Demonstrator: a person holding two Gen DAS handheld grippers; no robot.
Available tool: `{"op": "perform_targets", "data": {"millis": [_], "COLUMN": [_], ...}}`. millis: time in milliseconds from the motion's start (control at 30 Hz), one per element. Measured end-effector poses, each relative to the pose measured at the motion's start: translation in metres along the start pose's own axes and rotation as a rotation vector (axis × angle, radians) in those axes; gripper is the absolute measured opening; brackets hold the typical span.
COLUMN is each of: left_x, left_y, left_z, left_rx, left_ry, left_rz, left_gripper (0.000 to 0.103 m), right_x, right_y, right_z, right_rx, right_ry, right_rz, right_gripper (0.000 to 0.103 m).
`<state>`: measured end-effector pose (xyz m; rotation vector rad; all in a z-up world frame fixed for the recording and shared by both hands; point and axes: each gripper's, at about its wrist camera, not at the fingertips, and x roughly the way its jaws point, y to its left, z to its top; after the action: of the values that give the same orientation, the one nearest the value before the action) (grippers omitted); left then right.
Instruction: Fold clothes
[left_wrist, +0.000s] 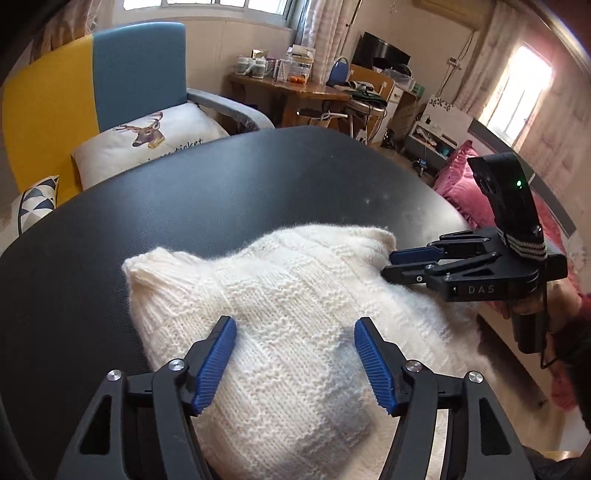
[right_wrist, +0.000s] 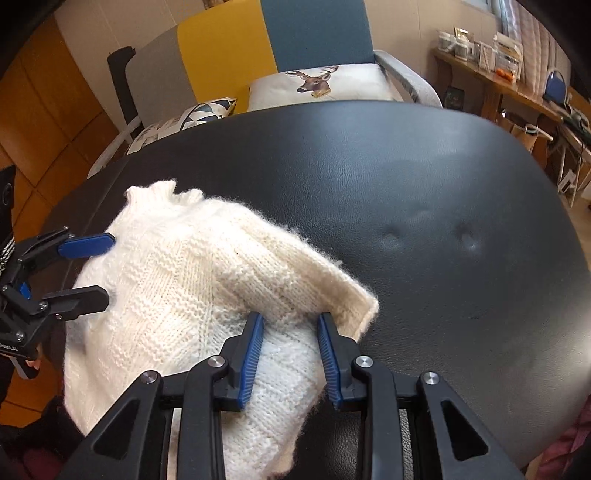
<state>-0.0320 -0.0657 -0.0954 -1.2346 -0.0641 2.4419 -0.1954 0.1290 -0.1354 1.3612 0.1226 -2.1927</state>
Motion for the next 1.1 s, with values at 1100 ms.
{"op": "perform_targets", "data": {"millis": [1100], "left_x": [-0.073], "left_y": [0.076], "left_z": [-0.076], "left_rx": [-0.478], "left_ry": [-0.080], "left_rz": [-0.282], "left_gripper": [0.085], "right_x": [-0.011], "right_y": [-0.072], "right_z": [-0.074], "right_rx": [0.592], "right_ry": [-0.105], "right_rz": [0.544], "right_gripper": [0.055]}}
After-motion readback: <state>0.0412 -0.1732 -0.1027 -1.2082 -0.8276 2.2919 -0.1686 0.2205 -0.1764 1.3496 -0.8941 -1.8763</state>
